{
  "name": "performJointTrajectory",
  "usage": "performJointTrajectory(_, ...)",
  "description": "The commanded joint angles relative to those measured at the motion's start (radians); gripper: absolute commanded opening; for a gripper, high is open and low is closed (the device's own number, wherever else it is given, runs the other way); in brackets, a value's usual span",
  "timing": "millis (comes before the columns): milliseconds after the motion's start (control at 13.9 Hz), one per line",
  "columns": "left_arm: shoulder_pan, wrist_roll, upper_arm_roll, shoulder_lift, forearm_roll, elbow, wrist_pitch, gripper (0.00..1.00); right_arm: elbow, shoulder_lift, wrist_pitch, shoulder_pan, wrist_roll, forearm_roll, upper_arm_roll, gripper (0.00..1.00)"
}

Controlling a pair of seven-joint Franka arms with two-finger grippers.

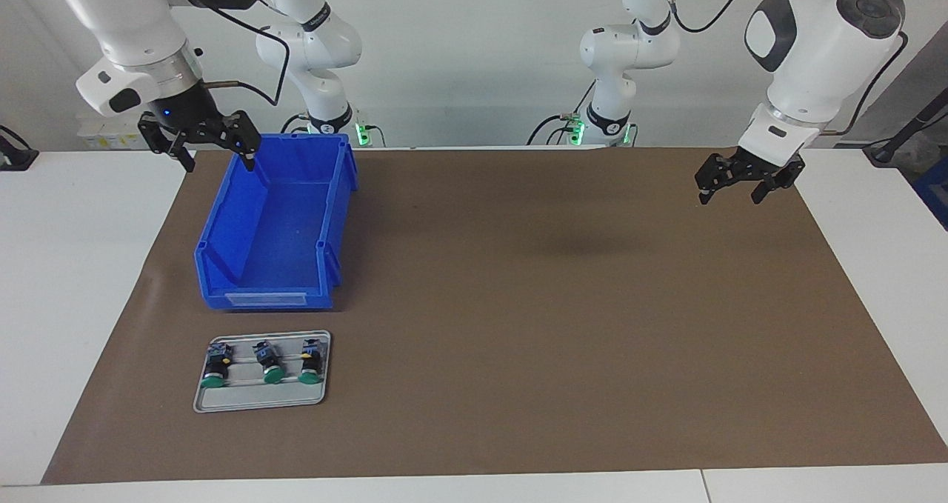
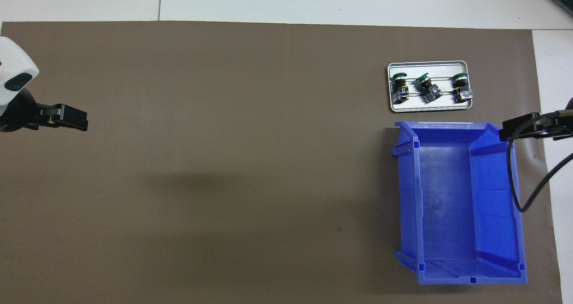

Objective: Place and press button with both arms

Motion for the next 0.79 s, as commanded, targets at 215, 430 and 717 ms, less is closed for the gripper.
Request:
performJointTrajectory(215,0.008,-0.006,-0.006,-0.029,0.011,-0.033,0.011,1.00,-0.057,0.154,0.330,-0.045,-0.116,0.099,0.002,1.00)
performJointTrajectory(430,0.008,-0.006,-0.006,-0.029,0.011,-0.033,0.011,1.00,0.039,0.352,0.465,-0.050,-0.163,0.109,0.003,1.00)
performJointTrajectory(717,0.008,-0.006,-0.006,-0.029,0.011,-0.033,0.011,1.00,0.082,0.501,0.591,-0.048,-0.374,0.112,0.009,1.00)
